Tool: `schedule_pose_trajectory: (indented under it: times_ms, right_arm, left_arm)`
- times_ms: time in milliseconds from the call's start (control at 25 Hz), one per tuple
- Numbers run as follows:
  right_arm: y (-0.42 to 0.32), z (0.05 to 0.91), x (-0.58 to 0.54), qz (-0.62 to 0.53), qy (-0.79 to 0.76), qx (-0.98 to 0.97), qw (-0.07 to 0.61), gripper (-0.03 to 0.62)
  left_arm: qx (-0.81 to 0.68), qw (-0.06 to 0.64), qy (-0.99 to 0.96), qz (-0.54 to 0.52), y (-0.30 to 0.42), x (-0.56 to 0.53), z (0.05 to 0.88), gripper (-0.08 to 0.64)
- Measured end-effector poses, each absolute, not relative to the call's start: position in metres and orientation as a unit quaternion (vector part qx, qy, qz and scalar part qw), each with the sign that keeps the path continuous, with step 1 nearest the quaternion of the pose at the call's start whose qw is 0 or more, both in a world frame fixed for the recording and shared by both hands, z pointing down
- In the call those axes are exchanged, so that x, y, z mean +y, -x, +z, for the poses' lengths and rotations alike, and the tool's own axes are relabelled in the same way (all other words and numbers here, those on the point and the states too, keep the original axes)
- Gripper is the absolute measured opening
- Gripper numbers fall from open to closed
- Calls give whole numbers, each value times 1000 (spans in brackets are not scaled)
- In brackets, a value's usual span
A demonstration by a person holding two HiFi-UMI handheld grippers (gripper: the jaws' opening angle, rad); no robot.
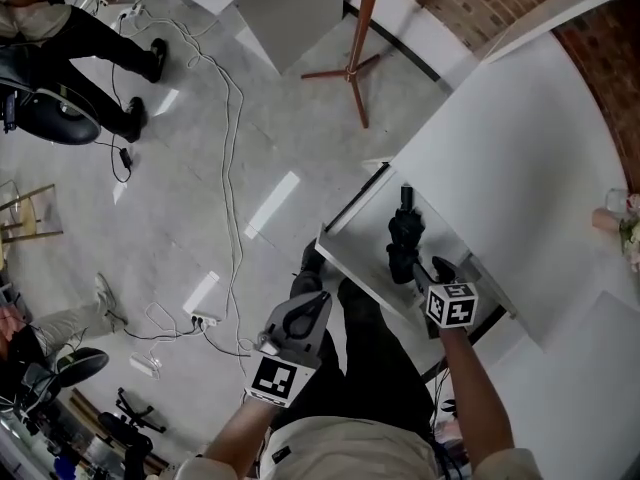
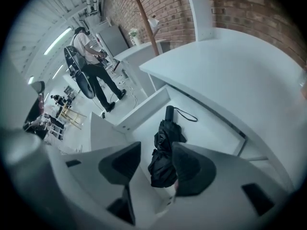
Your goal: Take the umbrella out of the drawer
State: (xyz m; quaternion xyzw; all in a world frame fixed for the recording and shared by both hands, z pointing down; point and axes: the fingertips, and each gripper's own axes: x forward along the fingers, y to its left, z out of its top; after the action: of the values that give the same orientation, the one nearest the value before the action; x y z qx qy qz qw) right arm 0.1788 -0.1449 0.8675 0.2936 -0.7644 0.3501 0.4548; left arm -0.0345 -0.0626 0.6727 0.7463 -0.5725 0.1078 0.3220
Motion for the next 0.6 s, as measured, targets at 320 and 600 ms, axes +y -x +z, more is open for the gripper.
schedule_pose_trajectory:
  times_ms: [320,600]
  right_arm:
    - [-171,922,-145,379,-306,-736,471,248]
    - [-169,960,-137,396,-316,-711,488,279]
  left_arm:
    - [-574,339,-737,107,39,-61,689,26]
    - [-577,359,-725,109,46,-55,704,26]
